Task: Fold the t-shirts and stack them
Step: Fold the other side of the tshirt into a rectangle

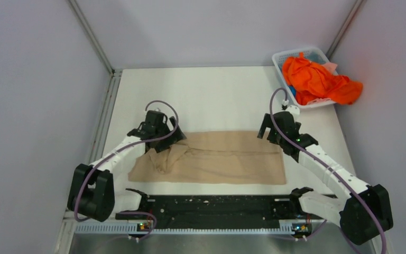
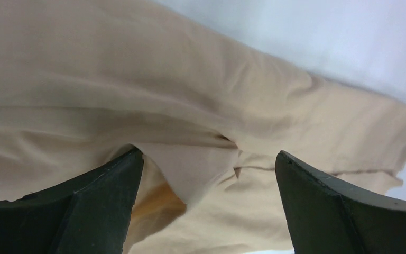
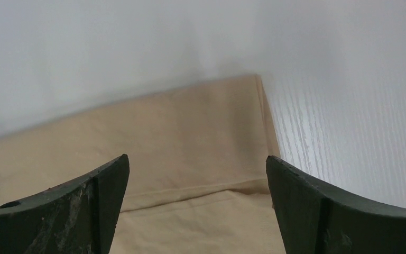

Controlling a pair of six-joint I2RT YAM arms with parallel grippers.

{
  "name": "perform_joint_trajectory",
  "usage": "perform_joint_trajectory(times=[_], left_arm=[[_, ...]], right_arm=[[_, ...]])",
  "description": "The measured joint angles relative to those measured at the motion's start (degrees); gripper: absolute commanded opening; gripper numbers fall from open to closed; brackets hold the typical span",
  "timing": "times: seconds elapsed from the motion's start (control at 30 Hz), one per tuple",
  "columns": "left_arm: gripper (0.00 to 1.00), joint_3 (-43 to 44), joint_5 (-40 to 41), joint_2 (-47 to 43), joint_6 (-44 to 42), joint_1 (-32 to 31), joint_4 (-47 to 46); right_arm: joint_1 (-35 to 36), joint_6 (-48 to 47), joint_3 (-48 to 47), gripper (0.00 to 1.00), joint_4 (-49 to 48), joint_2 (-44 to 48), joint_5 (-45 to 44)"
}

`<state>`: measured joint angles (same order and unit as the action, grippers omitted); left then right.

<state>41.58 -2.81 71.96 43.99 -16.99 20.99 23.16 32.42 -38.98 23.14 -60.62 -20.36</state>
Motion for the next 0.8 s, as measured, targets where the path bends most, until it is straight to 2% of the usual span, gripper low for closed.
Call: perform_joint_trajectory(times=[0.1, 0.17, 0.3, 0.37, 0.47, 0.57, 0.7, 0.8], left_arm=[[0.99, -0.9, -3.5, 0.9, -0.6, -2.7, -0.4], [0.99, -1.8, -5.0, -1.7, -0.9, -7.5, 0.0], [0.99, -4.4, -9.4, -11.8, -1.2, -18.1, 0.0], [0.99, -6.2, -11.5, -17.3, -1.6, -20.8, 0.5], [0.99, -6.7, -8.7, -22.7, -2.2, -21.4, 4.3], [0.99, -6.3, -2.1, -25.9, -2.2, -21.4, 7.0], [0.99, -4.8, 1.4, -24.7, -3.2, -21.3, 7.9], [0.99, -3.7, 3.9, -20.2, -3.3, -21.3, 9.6]], right_arm=[[0.0, -0.7, 0.0, 0.99, -0.2, 0.0, 0.6], [0.0, -0.9, 0.0, 0.99, -0.2, 0.0, 0.6], [0.0, -1.3, 0.0, 0.99, -0.2, 0.0, 0.5], [0.0, -1.4, 0.0, 0.99, -0.2, 0.2, 0.4], [0.0, -1.4, 0.0, 0.98, -0.2, 0.5, 0.3], [0.0, -1.4, 0.0, 0.99, -0.2, 0.7, 0.3], [0.0, -1.4, 0.0, 0.99, 0.0, 0.9, 0.1], [0.0, -1.3, 0.0, 0.98, 0.0, 1.4, -0.4]])
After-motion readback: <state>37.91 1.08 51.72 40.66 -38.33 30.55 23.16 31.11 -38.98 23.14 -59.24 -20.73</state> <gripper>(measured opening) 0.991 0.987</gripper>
